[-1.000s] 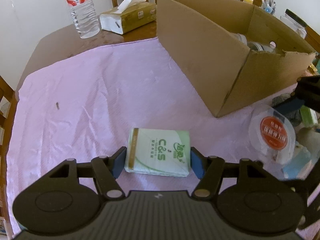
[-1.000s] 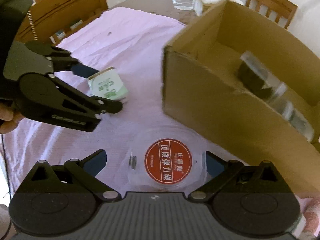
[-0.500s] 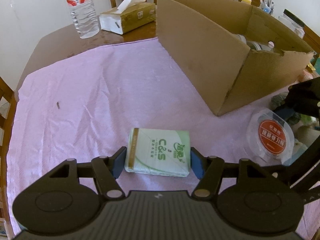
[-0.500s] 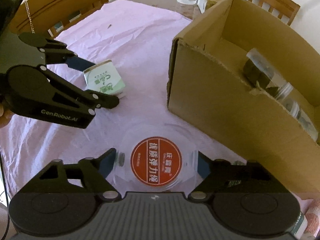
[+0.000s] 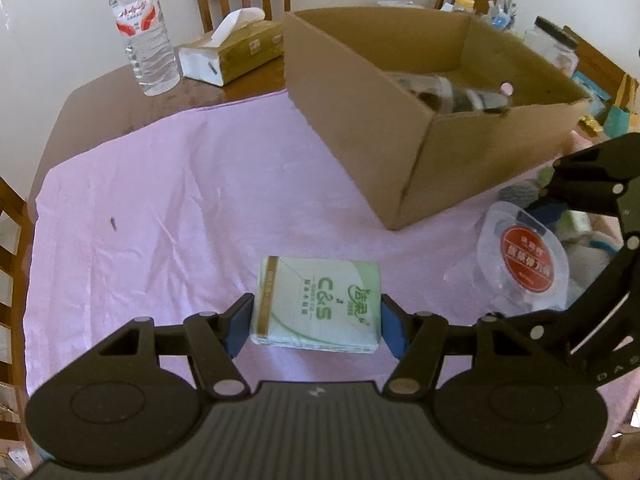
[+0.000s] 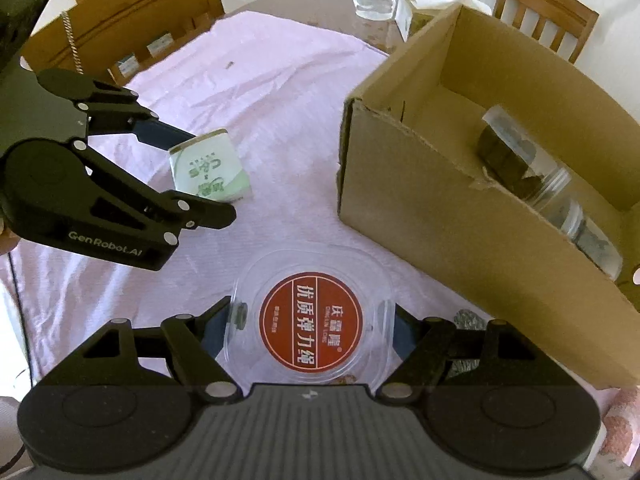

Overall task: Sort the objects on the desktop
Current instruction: 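Grasp the green C&S tissue pack with the left tool while the right grasps the red-label container, then carry the tissue pack and container into the box and open both tools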

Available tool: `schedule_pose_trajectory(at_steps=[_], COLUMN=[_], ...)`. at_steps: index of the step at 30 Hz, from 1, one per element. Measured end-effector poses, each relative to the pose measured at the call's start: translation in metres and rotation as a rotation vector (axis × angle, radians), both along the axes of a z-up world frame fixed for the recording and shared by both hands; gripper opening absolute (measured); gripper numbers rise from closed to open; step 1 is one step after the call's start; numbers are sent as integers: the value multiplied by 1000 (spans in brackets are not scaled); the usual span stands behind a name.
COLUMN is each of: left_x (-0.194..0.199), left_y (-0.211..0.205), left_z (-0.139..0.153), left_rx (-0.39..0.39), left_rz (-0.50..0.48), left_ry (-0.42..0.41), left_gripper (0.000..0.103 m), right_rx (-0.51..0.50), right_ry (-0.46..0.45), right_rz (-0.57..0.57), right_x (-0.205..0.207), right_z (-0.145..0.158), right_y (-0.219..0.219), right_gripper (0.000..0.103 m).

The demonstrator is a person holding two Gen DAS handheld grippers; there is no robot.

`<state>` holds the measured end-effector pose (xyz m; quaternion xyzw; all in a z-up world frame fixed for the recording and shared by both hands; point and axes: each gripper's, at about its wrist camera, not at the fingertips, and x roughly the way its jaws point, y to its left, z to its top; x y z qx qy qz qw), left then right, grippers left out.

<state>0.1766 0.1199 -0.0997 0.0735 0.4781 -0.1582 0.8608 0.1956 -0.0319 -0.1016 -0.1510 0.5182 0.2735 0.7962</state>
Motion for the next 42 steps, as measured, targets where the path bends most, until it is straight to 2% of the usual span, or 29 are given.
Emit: schedule_pose_trajectory(at_steps=[7,16,23,32,38,42], left_x=[-15,-23,-12,27,56,71], left_y=[-8,-28,-46,-70,-83,-92], left_z=[24,64,92,115,110,99], left_rx=[-16,-34,-54,-68,-79,-82], left_rz=[-20,-77,-114,-137,-137,-128], left_ry=[-5,-68,-128,-204,-206,-190], left_gripper=[64,64,64,64,64,65], right_rx=[24,34,33,12,4,11], right_ry=[-18,-70,-127,-222,-262,-250], right_rz=[8,14,3,-41,-93,-131], right_x=[-14,-30,-30,-5,30,57], right_z=[23,55,84,114,123,119], right_y=[-8,-23,-41,-67,-88,-102], right_gripper=[81,81,81,81,81,81])
